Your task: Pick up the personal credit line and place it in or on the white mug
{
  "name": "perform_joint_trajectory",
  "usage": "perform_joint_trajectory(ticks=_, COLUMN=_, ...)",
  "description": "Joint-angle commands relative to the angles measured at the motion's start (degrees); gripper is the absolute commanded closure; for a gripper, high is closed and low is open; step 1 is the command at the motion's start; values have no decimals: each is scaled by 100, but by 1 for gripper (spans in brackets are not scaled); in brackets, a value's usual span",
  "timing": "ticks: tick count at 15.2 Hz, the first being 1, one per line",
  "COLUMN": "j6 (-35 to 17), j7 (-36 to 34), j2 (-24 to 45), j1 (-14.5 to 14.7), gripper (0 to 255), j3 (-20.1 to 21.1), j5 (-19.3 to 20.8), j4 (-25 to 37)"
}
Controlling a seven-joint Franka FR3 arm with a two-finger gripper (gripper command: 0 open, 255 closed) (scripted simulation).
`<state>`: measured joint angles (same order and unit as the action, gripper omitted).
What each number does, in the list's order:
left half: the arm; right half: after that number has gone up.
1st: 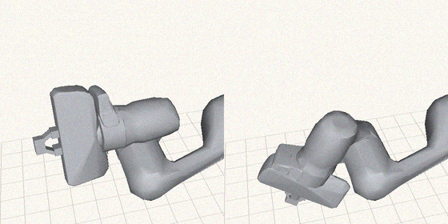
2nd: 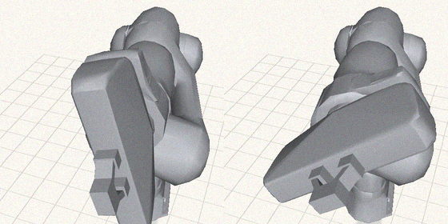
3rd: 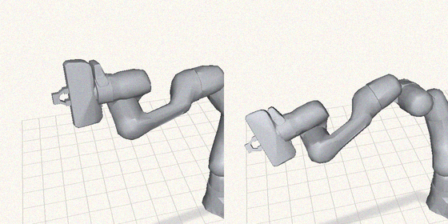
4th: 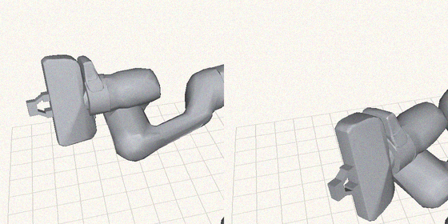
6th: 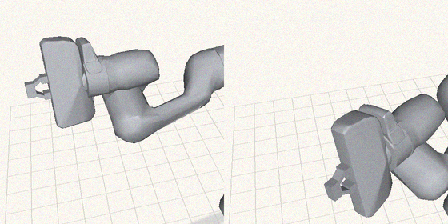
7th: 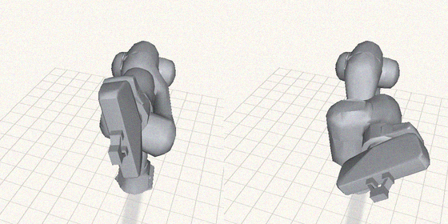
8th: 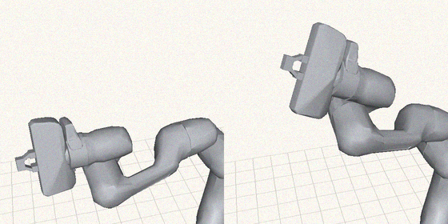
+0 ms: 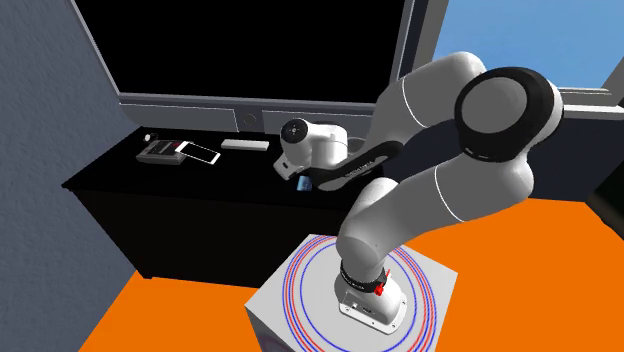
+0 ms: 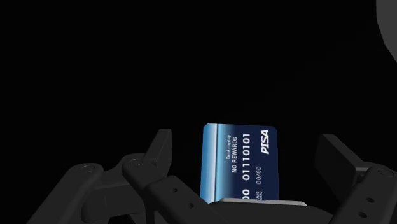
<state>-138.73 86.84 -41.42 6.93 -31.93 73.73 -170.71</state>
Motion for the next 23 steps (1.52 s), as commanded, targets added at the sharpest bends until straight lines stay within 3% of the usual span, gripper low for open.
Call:
perform_joint_trajectory(ticks=1, j6=-251, j7=-192, j2=280, j1=-43, gripper=0, j3=-135, j5=299, j4=30)
perform_joint_trajectory(ticks=10, j6=-314, j7=-248, j2=365, j1=-46, gripper=0, j3=-173, j5=373, j4=51)
perform_joint_trajectory(ticks=11, j6=-314, j7=-248, j2=365, j1=-46, gripper=255, j3=-173, j5=373, j4=51)
perform_joint_trajectory(ticks=20, j6=-316, j7=-249, j2=367, j1=-46, gripper=255, j3=-174, j5=375, j4=52)
perform_joint_trajectory(ticks=23, j6=-35, j7=105, j2=30, j1=-21, gripper=255, j3=-63, j5=8, j4=67)
